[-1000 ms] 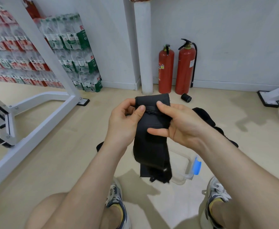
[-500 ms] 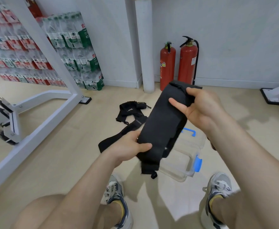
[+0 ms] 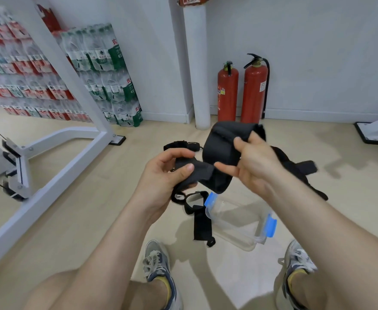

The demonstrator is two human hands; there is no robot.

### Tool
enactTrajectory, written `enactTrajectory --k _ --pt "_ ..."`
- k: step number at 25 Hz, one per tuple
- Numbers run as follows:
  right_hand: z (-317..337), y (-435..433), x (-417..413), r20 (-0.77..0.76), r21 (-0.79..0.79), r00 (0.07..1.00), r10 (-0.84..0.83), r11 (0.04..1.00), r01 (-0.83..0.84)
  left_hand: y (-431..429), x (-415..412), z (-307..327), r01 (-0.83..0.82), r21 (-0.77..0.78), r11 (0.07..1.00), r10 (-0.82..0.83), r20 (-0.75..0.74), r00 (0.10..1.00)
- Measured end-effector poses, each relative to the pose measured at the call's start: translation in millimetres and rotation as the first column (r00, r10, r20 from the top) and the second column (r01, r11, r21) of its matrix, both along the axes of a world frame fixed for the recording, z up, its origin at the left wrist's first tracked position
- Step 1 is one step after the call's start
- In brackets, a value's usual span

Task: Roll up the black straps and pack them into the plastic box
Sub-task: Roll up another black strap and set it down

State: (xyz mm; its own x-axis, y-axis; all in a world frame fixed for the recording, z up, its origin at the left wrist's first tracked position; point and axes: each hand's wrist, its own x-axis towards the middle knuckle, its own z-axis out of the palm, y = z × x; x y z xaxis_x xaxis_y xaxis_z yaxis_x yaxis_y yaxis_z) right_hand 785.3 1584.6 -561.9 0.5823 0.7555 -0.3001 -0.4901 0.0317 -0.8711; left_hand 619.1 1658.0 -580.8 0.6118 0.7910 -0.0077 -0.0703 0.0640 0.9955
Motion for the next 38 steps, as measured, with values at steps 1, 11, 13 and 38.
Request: enactTrajectory --k 1,11,13,38 --pt "-1 -1 -9 0.009 -0.007 0.999 0.044 0.999 -0.043 1 2 0 -0.01 0.01 1.0 0.009 0.021 1.0" --pt "-12 0 -30 0.081 0.02 0.973 0.216 0.976 -0.218 -8 -2 4 0.112 0.415 0.903 0.001 -0.264 0.965" --pt "-12 2 -29 0.043 0.031 0.979 0.201 0.979 -0.203 -8 -1 6 0.043 0.407 0.912 0.06 -0.236 0.97" --pt "-8 -1 -16 -0.025 0.086 0.945 0.326 0.943 -0.322 -1 -12 17 0.153 0.156 0.976 -0.123 -0.185 0.975"
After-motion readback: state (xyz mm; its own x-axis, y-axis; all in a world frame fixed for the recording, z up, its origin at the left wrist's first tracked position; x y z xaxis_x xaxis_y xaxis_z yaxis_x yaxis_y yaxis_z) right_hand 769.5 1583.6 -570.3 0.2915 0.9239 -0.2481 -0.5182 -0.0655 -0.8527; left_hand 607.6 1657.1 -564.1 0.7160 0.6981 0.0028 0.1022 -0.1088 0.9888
